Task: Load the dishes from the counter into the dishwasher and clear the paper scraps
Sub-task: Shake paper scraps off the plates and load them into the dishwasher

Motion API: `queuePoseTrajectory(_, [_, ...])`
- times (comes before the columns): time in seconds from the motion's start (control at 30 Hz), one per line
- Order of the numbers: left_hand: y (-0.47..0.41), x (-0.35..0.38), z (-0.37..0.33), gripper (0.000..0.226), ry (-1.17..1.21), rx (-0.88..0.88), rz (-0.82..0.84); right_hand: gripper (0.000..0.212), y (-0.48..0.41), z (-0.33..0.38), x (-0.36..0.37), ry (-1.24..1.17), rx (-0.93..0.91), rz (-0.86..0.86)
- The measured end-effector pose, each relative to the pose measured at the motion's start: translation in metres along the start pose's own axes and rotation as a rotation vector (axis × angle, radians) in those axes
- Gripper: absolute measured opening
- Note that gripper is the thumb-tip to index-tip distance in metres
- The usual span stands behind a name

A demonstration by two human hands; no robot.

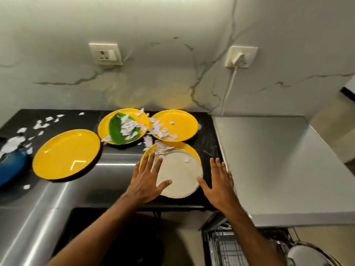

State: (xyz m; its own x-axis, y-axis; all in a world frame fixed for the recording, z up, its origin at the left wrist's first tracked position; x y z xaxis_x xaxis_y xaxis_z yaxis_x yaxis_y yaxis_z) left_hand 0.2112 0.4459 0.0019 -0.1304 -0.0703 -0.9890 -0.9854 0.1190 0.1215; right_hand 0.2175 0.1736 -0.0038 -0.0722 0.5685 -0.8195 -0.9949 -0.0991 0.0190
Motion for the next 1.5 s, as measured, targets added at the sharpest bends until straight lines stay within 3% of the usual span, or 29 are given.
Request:
queuePoseTrajectory(0.13, [0.019, 0.0, 0.062, 0.1, 0.046, -0.094, 0.049, 0.1, -0.024, 0.05, 0.046, 0.03, -0.062, 0.062])
queuePoseTrajectory(0.3, [0.034, 0.013, 0.109, 0.1, 0.037, -0.157, 0.156, 0.089, -0.038, 0.091, 0.087, 0.037, -0.027, 0.194])
queuePoseTrajectory(0.53, [0.026, 0.021, 0.128, 0.097, 0.137, -0.184, 0.227, 0.087, -0.063, 0.107, 0.108, 0.056, -0.05, 0.276])
queuePoseTrajectory(0.63, [0.013, 0.018, 0.126, 0.093, 0.198, -0.178, 0.24, 0.083, -0.086, 0.103, 0.104, -0.043, -0.039, 0.215])
queuePoseTrajectory(0.77, [-0.011, 0.009, 0.121, 0.089, 0.274, -0.162, 0.257, 0.061, -0.128, 0.091, 0.089, -0.259, 0.082, 0.09])
queuePoseTrajectory(0.87, [-0.036, 0.0, 0.117, 0.086, 0.336, -0.16, 0.233, 0.032, -0.158, 0.074, 0.08, -0.467, 0.302, 0.026])
queuePoseTrajectory(1.0, [-0.071, -0.008, 0.113, 0.081, 0.405, -0.206, 0.205, 0.043, -0.183, 0.058, 0.089, -0.858, 0.603, 0.031])
queuePoseTrajectory(1.1, [-0.09, -0.018, 0.107, 0.07, 0.499, -0.253, 0.161, 0.047, -0.195, 0.052, 0.093, -0.991, 0.738, 0.039])
queuePoseTrajectory(1.27, [-0.11, -0.018, 0.099, 0.062, 0.683, -0.34, 0.112, 0.048, -0.199, 0.041, 0.098, -1.035, 0.806, 0.083])
queuePoseTrajectory(1.5, [-0.119, -0.003, 0.096, 0.055, 0.839, -0.48, 0.046, 0.024, -0.207, 0.037, 0.092, -1.11, 0.8, 0.058])
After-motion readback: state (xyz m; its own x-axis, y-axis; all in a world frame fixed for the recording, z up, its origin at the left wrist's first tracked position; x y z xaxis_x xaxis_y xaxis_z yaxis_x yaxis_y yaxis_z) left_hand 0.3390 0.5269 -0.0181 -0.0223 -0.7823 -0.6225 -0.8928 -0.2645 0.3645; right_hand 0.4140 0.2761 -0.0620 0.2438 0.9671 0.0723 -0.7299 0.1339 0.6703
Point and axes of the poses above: each hand's wrist, its own y-axis away from the middle knuckle, its own x-axis out of the palm, z = x × y, the point moved 7 cm from there along -y, towards the middle knuckle, and after that the axes turned 8 degrees about -y, right-handed, at the moved point
